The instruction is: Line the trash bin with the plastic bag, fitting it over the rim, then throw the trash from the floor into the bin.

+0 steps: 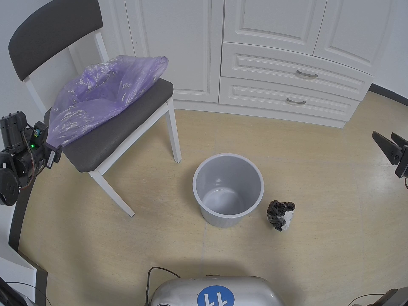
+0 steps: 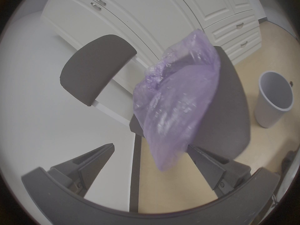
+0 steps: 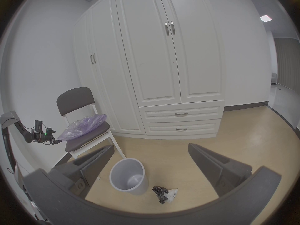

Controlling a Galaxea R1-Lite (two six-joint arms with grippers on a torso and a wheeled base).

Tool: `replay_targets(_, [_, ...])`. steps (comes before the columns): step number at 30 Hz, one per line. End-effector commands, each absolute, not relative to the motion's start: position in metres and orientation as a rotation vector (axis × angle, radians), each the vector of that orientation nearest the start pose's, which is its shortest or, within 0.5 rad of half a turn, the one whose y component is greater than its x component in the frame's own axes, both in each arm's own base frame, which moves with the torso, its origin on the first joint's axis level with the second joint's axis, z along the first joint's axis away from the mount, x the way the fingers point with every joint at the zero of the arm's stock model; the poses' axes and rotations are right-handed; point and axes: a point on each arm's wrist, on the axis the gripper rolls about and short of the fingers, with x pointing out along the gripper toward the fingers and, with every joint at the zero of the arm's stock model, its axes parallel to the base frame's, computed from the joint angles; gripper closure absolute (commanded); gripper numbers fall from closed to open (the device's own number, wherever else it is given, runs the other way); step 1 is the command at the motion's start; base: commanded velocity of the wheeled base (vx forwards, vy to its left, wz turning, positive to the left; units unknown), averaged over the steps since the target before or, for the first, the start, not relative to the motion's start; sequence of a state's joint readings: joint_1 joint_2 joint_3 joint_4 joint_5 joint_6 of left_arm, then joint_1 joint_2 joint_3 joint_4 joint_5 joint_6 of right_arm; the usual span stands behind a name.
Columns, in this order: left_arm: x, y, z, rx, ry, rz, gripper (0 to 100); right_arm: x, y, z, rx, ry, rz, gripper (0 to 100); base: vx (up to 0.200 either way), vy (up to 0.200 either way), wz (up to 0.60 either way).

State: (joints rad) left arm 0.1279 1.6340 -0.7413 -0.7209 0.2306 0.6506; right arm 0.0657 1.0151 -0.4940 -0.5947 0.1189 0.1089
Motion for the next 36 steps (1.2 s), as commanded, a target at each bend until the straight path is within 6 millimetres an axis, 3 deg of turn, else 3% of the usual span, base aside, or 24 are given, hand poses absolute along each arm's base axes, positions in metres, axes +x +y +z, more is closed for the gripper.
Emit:
replay_targets(1, [0.310,0.051,0.184,0.651,0.284,0.314,0,0.137,0.010,0.239,0.108,-0.049,0.178,0,0.000,0.000,0.00])
replay_targets(8, [0.325,0.055,0.197,0.618,0.203,0.344,0,0.138,0.010,0.238,0.107,-0.043,0.176,0,0.000,0.000,0.00])
replay_targets(13, [0.338,0.054,0.221,0.478,0.070,0.375,0,0.138,0.010,0.238,0.109,-0.041,0.177,0,0.000,0.000,0.00])
replay_targets(17, [0.340,0.053,0.228,0.409,0.027,0.375,0,0.138,0.010,0.238,0.107,-0.049,0.178,0,0.000,0.000,0.00])
replay_targets(24, [0.340,0.053,0.222,0.401,0.045,0.363,0,0.138,0.010,0.238,0.104,-0.081,0.179,0,0.000,0.000,0.00])
replay_targets(36, [0.348,0.034,0.217,0.404,0.045,0.301,0,0.136,0.010,0.239,0.104,-0.087,0.180,0,0.000,0.000,0.00])
